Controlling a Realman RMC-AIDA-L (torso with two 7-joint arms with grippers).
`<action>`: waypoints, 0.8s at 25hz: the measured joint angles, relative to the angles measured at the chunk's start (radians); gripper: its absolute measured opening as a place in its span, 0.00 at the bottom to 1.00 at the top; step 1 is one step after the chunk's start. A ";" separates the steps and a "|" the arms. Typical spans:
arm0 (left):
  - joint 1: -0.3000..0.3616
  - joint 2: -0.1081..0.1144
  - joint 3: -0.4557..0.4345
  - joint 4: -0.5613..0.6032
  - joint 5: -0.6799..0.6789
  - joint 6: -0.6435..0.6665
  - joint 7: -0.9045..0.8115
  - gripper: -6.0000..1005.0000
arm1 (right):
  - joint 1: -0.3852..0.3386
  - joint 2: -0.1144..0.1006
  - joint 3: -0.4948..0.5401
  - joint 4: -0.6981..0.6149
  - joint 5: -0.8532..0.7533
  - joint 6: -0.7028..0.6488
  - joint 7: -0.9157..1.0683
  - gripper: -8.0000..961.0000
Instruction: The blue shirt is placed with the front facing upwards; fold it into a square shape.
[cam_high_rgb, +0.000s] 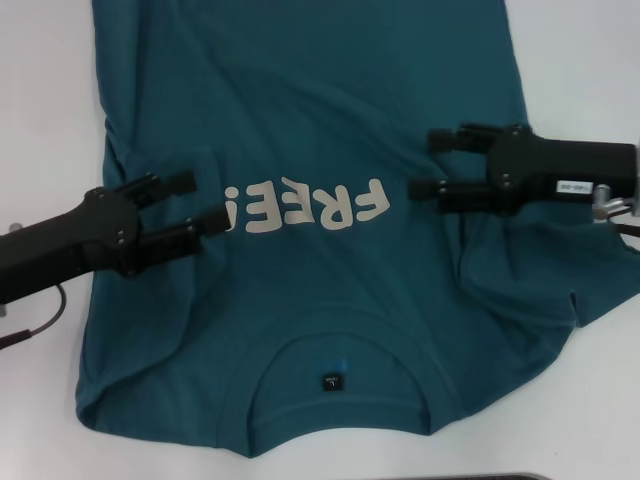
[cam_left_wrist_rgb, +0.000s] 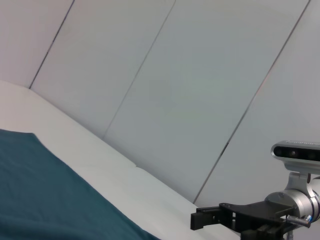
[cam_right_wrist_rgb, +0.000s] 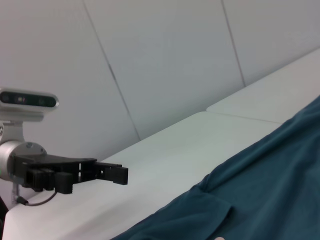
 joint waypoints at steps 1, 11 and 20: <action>-0.004 0.000 0.002 0.001 0.000 -0.004 0.000 0.78 | -0.006 -0.005 0.005 0.006 -0.002 0.008 0.014 0.94; -0.025 -0.001 0.007 0.014 0.000 -0.045 -0.001 0.88 | -0.120 -0.074 0.056 0.167 -0.101 0.129 0.314 0.93; -0.025 0.000 0.041 0.018 0.009 -0.071 0.005 0.88 | -0.183 -0.106 0.279 0.294 -0.335 0.263 0.540 0.93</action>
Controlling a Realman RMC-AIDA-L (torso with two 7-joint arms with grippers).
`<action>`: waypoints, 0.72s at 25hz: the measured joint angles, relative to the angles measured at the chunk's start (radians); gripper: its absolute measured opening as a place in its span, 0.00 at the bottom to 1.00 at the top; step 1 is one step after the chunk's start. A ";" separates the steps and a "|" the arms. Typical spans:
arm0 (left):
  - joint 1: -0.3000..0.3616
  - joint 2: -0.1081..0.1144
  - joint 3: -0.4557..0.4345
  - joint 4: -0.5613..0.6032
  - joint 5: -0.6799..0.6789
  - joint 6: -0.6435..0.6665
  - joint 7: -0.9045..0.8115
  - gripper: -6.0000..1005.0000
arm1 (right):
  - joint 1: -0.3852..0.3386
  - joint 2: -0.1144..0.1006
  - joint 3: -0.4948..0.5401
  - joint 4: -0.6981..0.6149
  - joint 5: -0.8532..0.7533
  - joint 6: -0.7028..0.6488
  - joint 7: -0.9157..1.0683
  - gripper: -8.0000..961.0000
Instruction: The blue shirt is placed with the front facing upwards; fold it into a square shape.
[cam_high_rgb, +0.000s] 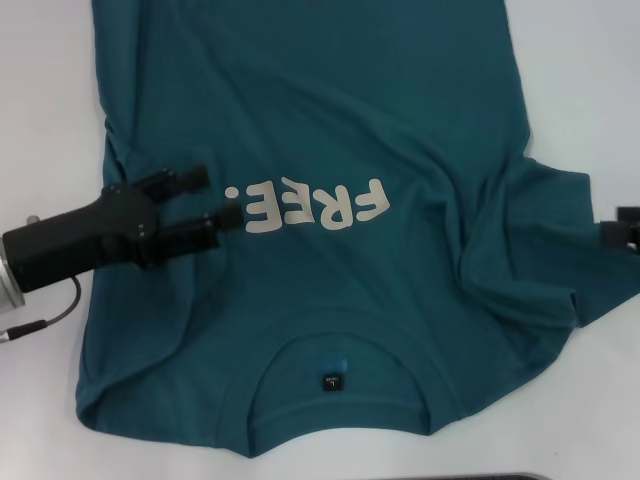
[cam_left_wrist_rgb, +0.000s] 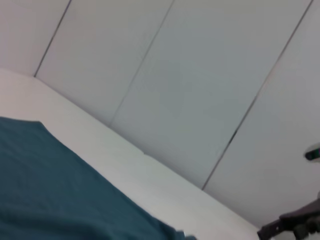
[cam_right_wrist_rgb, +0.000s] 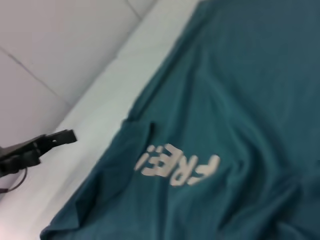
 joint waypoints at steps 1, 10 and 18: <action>0.001 0.001 0.008 0.000 0.005 -0.002 0.002 0.88 | -0.001 0.000 0.025 0.007 -0.022 0.012 0.011 0.93; 0.002 0.000 0.073 0.007 0.046 -0.069 0.007 0.88 | 0.005 0.009 0.178 0.034 -0.192 -0.011 0.054 0.93; -0.004 -0.002 0.082 0.017 0.046 -0.073 0.006 0.88 | 0.035 0.044 0.173 0.021 -0.241 -0.089 0.062 0.93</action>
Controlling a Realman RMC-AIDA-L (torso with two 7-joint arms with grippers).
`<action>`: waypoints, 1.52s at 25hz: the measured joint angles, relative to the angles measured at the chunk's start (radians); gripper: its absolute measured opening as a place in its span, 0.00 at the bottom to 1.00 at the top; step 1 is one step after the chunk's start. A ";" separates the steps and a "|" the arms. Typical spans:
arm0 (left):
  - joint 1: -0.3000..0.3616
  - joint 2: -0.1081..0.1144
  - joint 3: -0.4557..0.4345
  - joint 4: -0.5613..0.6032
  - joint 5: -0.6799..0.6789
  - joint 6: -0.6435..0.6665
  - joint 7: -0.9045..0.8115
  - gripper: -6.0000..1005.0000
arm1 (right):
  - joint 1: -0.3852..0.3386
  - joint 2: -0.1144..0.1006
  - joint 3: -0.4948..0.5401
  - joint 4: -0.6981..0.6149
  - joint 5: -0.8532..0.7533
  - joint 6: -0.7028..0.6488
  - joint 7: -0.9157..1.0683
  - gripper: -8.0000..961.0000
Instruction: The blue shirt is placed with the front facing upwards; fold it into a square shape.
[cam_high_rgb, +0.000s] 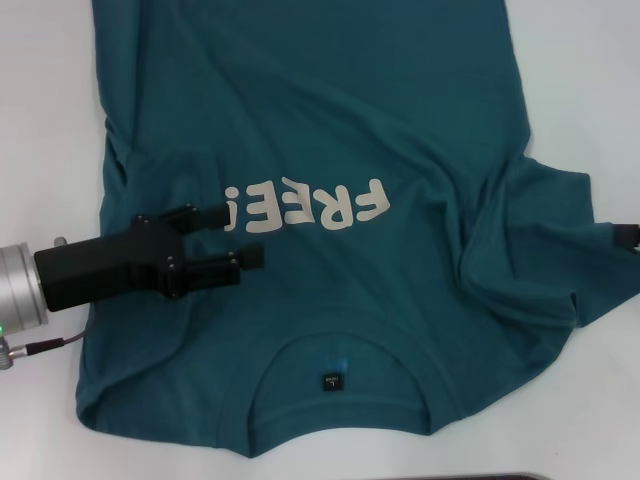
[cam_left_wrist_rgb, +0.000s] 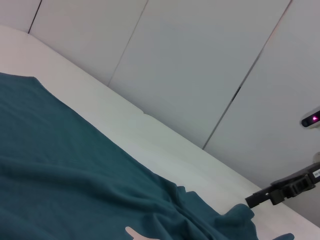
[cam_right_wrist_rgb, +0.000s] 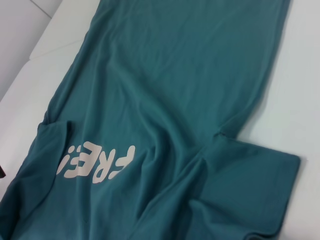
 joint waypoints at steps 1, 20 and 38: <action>0.000 0.000 0.000 0.001 0.000 0.000 0.000 0.88 | 0.007 0.004 -0.001 -0.001 -0.006 -0.003 0.000 0.93; 0.000 0.000 0.000 0.004 0.000 -0.004 0.001 0.88 | 0.052 0.030 -0.001 -0.040 -0.054 -0.052 0.004 0.93; 0.001 0.002 0.000 0.004 0.000 -0.016 0.002 0.88 | 0.091 0.028 -0.022 -0.083 -0.056 -0.075 0.021 0.71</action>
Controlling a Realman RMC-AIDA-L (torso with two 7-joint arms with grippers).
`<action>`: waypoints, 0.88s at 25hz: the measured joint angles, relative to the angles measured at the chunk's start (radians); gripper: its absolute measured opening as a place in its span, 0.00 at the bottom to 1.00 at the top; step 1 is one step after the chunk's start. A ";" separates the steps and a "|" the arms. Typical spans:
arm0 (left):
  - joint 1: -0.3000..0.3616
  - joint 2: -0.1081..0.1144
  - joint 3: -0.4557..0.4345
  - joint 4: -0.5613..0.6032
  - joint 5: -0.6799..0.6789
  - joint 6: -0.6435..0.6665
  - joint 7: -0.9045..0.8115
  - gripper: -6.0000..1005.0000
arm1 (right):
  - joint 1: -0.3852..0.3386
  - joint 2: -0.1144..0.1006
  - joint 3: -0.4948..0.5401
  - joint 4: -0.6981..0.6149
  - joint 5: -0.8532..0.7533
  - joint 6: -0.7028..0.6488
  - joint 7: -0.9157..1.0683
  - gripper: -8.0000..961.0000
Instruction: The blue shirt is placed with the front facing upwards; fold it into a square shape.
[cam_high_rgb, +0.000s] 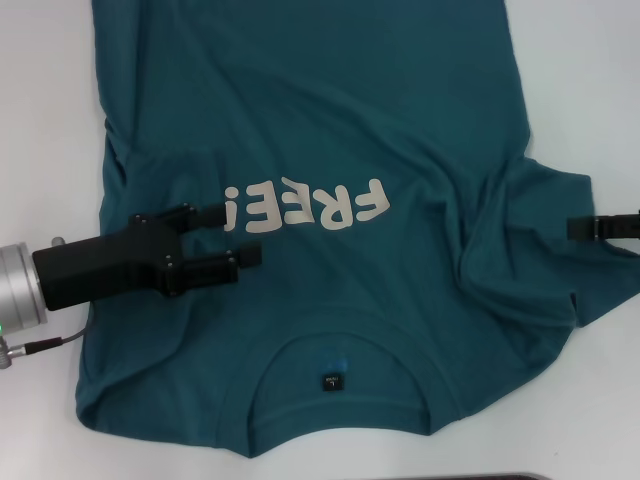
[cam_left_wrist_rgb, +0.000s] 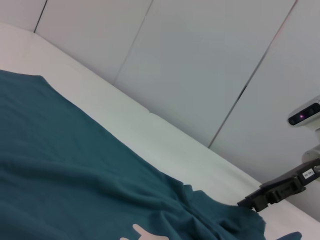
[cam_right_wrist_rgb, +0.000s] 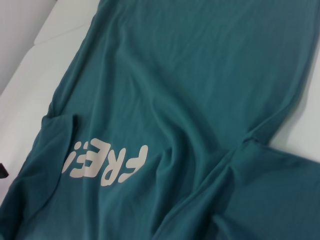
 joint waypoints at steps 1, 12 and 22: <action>0.001 0.000 0.000 0.000 0.000 -0.001 0.002 0.88 | 0.000 -0.001 -0.001 -0.003 0.000 -0.001 0.003 0.68; 0.001 0.002 0.000 0.000 0.000 -0.004 0.014 0.88 | -0.004 -0.004 -0.005 -0.008 0.000 -0.017 0.039 0.35; 0.000 0.002 0.000 0.000 0.000 -0.004 0.014 0.88 | 0.007 -0.001 -0.003 -0.005 -0.035 -0.033 0.048 0.03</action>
